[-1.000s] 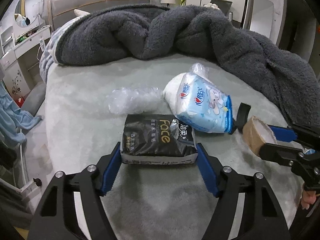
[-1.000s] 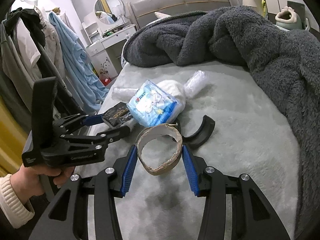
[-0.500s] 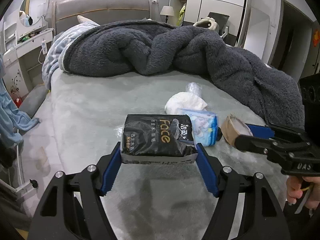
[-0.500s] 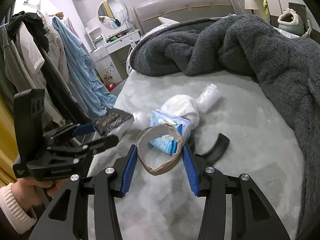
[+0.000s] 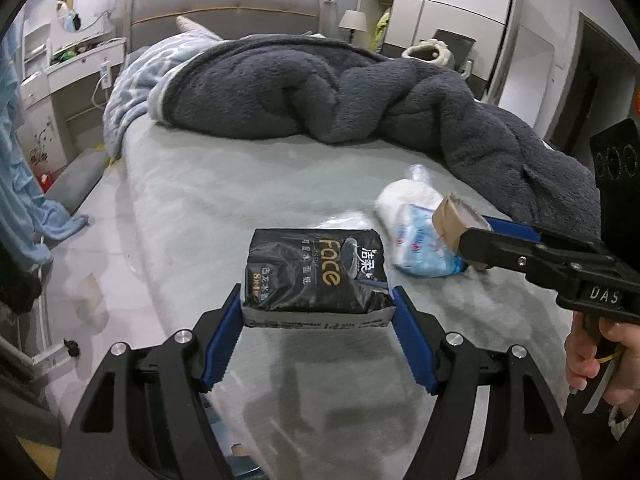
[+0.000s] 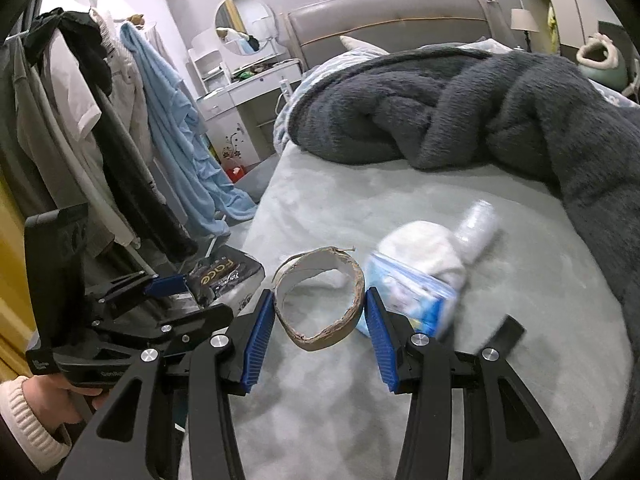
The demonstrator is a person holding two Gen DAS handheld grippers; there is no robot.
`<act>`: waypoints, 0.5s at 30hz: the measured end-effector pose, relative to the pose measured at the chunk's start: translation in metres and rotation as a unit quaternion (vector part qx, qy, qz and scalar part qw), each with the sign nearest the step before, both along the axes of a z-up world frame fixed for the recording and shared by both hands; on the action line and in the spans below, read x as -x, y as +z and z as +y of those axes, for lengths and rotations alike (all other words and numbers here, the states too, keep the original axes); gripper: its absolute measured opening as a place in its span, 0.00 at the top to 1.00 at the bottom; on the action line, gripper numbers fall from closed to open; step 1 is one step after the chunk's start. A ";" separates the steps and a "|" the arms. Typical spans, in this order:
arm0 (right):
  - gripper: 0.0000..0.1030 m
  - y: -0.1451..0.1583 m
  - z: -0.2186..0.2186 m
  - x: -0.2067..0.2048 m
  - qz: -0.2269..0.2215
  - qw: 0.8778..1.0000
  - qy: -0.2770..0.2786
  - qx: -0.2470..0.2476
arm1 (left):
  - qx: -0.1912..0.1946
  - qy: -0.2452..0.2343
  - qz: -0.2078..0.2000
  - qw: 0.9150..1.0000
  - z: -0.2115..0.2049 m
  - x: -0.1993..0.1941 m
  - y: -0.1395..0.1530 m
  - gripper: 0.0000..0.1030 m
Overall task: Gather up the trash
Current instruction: 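Carry the black pack and tape ring over the teal bin with both tools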
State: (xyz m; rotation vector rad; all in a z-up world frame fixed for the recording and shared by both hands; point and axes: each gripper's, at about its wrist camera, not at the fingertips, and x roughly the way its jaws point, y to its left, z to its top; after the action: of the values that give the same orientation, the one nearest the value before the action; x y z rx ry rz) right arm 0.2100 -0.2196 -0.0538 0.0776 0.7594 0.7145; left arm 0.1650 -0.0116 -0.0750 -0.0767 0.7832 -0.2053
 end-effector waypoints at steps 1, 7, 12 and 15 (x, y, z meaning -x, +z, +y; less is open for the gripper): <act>0.55 0.000 0.005 0.000 -0.001 1.000 0.003 0.001 | 0.000 0.003 0.001 1.000 0.003 0.001 0.000 0.28; 0.55 0.000 0.035 -0.001 -0.005 1.000 0.023 0.011 | 0.005 0.031 0.020 0.999 0.033 0.004 -0.006 0.28; 0.55 0.002 0.063 0.001 -0.013 0.999 0.043 0.021 | 0.016 0.063 0.042 0.997 0.063 0.006 -0.015 0.28; 0.55 0.003 0.079 0.003 -0.017 0.998 0.056 0.024 | 0.012 0.079 0.050 0.996 0.077 0.009 -0.018 0.28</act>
State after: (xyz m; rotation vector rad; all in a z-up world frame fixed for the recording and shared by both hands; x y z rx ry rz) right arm 0.2067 -0.1403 -0.0509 -0.0219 0.7520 0.8017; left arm 0.1559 0.0658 -0.0934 -0.1727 0.8703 -0.0614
